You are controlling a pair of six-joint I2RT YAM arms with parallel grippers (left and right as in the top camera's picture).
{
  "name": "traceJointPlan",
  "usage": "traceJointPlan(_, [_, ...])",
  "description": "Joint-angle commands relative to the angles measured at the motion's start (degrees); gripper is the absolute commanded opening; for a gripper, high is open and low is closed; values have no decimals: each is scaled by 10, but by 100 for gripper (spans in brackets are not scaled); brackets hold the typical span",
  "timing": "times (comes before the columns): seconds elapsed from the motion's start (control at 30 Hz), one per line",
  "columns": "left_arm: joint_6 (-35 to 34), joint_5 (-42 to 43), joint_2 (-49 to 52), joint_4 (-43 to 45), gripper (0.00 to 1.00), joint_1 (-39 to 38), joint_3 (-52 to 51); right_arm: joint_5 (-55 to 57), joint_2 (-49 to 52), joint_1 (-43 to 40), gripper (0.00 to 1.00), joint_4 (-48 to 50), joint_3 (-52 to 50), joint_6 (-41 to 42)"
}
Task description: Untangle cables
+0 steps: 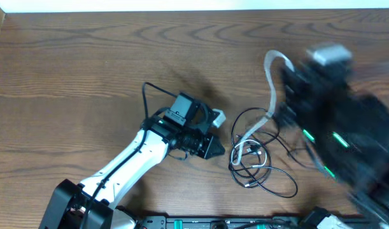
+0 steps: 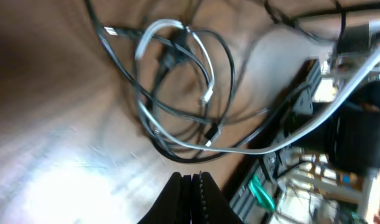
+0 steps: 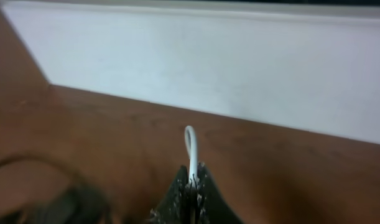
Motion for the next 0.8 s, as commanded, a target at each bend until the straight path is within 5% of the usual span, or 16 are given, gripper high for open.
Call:
traceJointPlan(0.0, [5, 19, 0, -16, 7, -20, 0, -15, 55, -47, 1, 89, -4, -35])
traceJointPlan(0.17, [5, 18, 0, -23, 7, -53, 0, -180, 79, -136, 1, 224, -4, 17])
traceJointPlan(0.4, [5, 16, 0, -15, 8, -106, 0, -202, 80, -202, 2, 121, -4, 27])
traceJointPlan(0.5, [5, -12, 0, -10, 8, -129, 0, -202, 82, -218, 19, 48, -4, 24])
traceJointPlan(0.67, [5, -45, 0, -9, 8, -159, 0, -202, 82, -224, 22, -34, -4, -14])
traceJointPlan(0.77, [3, -55, 0, -8, 8, -169, 0, -195, 82, -224, 46, -67, -4, -27])
